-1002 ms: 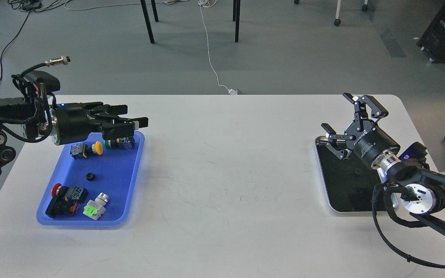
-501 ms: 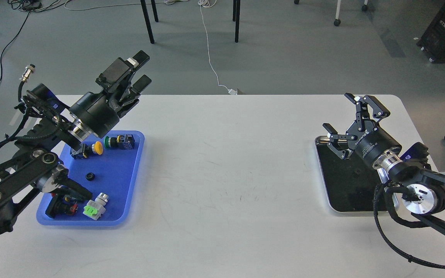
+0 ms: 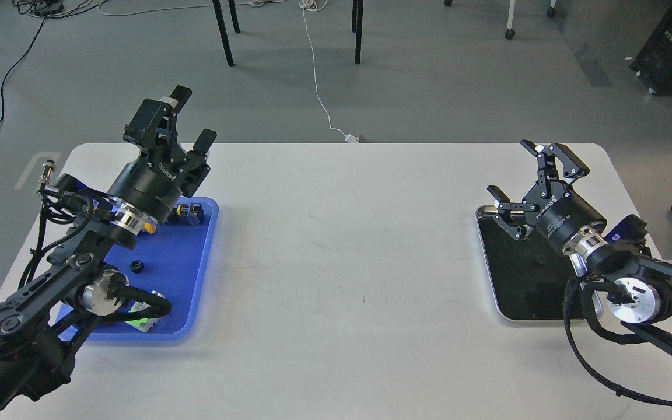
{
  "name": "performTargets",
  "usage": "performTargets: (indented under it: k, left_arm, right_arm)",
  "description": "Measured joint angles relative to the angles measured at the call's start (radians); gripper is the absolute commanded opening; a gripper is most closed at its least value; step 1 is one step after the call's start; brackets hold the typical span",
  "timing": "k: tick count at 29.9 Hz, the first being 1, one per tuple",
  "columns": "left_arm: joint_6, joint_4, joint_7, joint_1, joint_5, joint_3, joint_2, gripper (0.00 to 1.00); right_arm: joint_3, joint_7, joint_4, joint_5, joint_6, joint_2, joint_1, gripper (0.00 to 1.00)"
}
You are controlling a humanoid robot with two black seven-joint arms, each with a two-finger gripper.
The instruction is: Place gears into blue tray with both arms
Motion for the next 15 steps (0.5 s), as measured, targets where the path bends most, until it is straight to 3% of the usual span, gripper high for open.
performTargets:
  k: [6,15]
  left_arm:
    - [-0.084,-0.001,0.023,0.105,0.008,-0.077,-0.088,0.98]
    - [-0.119,-0.001,0.038,0.162,0.006,-0.143,-0.128,0.98]
  right_arm:
    - [0.0,0.0,0.0,0.0,0.0,0.0,0.0,0.97]
    - [-0.003,0.0,0.002,-0.003,0.007,-0.007,0.013,0.98]
